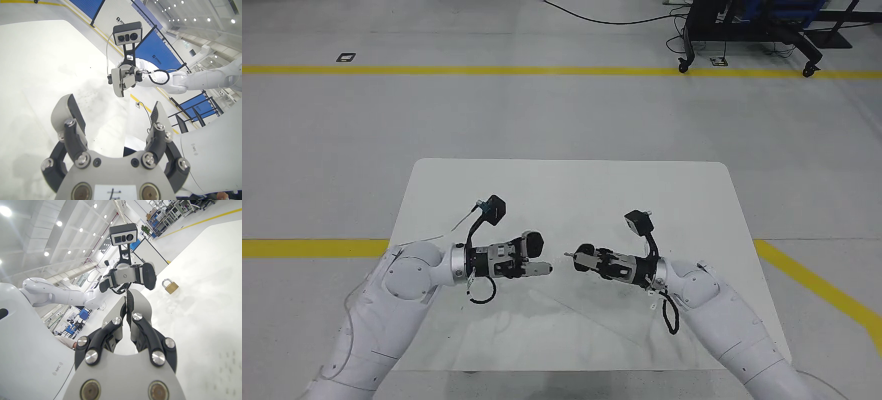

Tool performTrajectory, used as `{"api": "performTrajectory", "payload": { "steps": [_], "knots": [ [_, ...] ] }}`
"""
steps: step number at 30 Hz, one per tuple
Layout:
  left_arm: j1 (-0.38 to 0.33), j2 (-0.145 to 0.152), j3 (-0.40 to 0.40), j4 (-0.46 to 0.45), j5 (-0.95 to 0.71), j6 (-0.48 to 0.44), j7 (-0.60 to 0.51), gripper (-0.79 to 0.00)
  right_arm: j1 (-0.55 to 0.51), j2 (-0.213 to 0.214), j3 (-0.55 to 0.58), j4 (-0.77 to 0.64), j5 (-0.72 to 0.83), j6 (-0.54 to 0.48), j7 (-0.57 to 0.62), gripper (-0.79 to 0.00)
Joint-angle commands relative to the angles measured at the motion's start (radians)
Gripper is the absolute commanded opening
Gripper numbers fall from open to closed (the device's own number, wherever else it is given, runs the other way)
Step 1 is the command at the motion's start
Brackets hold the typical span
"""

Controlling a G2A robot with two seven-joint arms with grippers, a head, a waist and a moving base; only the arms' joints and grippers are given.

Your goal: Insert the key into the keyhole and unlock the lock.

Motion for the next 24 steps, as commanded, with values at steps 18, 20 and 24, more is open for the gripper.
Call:
{"api": "performTrajectory", "payload": {
  "steps": [18, 20, 24],
  "knots": [
    [0.457, 0.084, -0.458, -0.661, 0.874, 0.436, -0.097, 0.0, 0.0, 0.0, 0.0, 0.0, 0.0, 0.0, 0.0, -0.785],
    [0.473, 0.082, -0.417, -0.651, 0.881, 0.44, -0.088, 0.0, 0.0, 0.0, 0.0, 0.0, 0.0, 0.0, 0.0, -0.785],
    [0.439, 0.078, -0.305, -0.569, 1.029, 0.495, -0.098, 0.0, 0.0, 0.0, 0.0, 0.0, 0.0, 0.0, 0.0, -0.785]
  ]
}}
